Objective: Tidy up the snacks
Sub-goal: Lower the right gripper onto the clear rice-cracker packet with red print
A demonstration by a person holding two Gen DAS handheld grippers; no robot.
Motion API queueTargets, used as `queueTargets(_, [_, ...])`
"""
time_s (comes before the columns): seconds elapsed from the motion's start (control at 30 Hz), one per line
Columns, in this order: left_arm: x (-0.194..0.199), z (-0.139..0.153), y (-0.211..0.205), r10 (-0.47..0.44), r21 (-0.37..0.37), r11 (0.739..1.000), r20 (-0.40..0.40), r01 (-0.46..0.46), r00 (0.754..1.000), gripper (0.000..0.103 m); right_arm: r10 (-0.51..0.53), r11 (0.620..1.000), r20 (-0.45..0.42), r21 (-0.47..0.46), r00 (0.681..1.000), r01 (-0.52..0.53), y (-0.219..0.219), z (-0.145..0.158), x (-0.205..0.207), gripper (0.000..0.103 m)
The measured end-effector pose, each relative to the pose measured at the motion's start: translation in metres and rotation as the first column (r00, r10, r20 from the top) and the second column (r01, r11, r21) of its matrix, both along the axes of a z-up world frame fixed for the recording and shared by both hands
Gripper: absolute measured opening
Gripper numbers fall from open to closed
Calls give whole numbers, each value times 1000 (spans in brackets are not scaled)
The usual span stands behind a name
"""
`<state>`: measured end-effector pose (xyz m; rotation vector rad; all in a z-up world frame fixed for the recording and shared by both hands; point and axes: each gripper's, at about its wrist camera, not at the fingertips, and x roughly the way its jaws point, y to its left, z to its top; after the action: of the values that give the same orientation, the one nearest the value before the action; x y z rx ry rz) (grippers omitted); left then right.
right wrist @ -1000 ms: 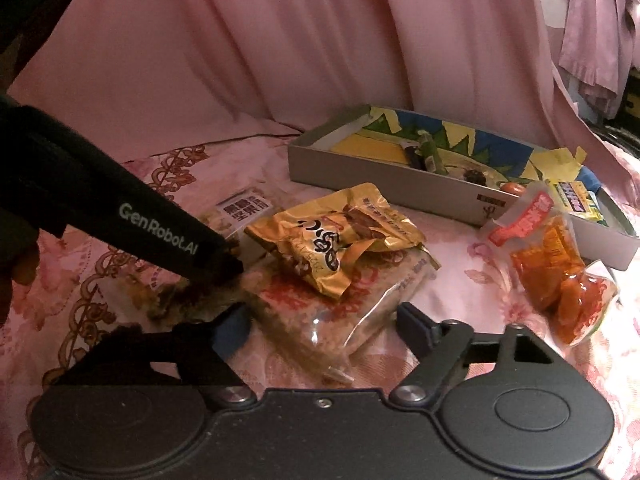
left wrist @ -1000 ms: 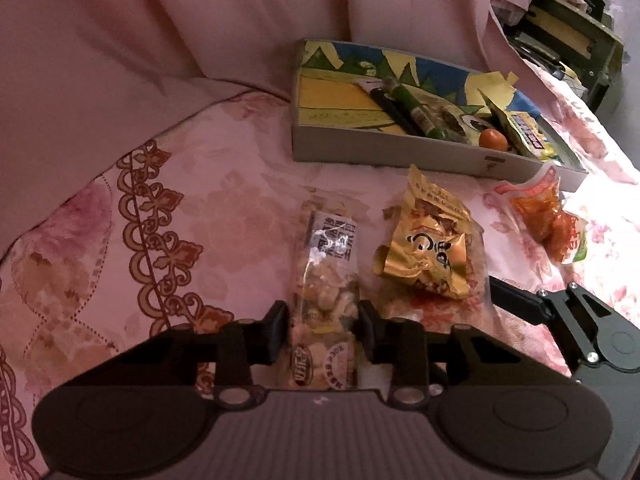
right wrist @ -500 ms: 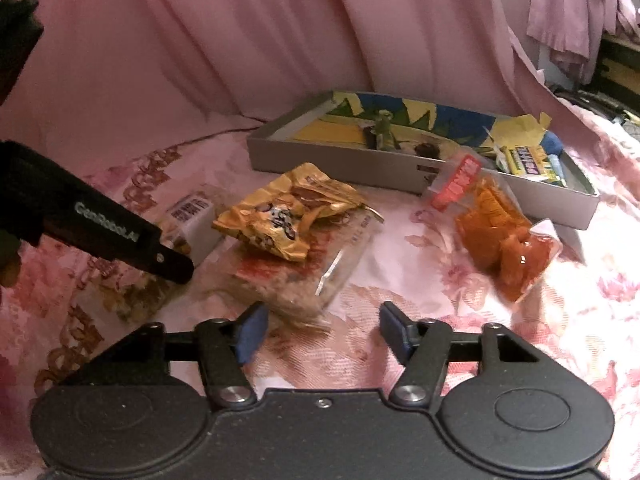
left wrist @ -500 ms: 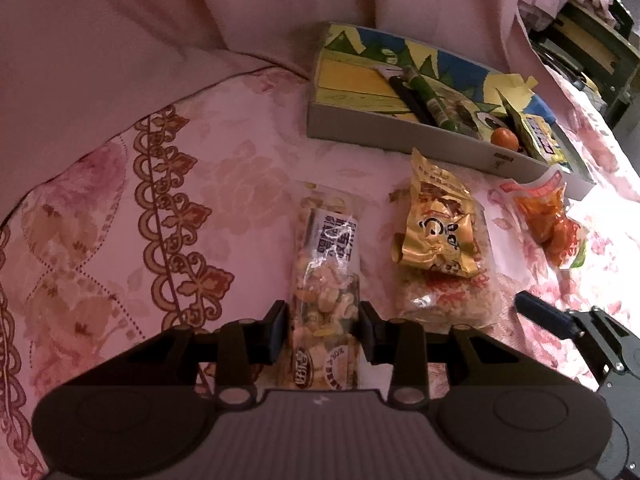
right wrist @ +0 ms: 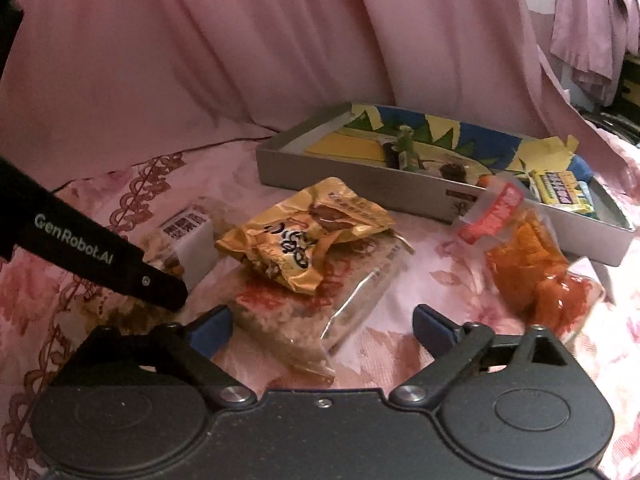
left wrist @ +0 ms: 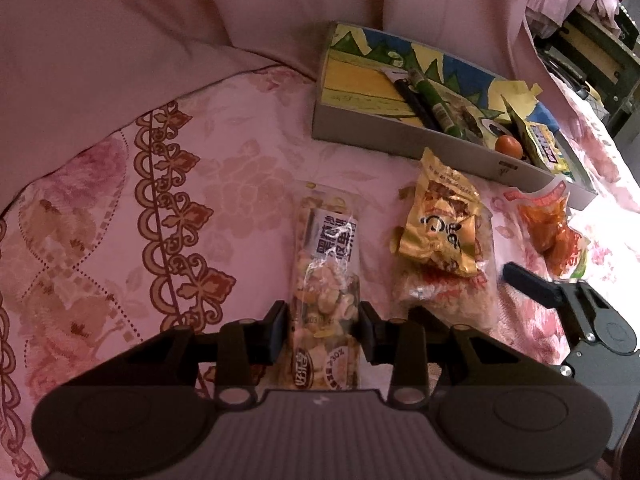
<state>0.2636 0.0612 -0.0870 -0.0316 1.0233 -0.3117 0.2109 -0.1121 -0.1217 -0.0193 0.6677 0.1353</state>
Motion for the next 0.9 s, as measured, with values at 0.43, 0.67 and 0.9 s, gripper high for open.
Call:
queueTargets(0.43, [-6, 1, -11, -34, 40, 999, 18, 33, 999, 40, 30, 997, -37, -70, 999, -33, 3, 8, -25, 28])
queueTargets(0.67, [-20, 2, -25, -79, 83, 994, 22, 77, 997, 40, 31, 999, -46, -37, 998, -32, -5, 8, -38, 35])
queueTargets(0.9, [-15, 3, -12, -21, 52, 998, 9, 21, 1000, 40, 33, 999, -11, 4, 999, -33, -5, 6, -33, 61])
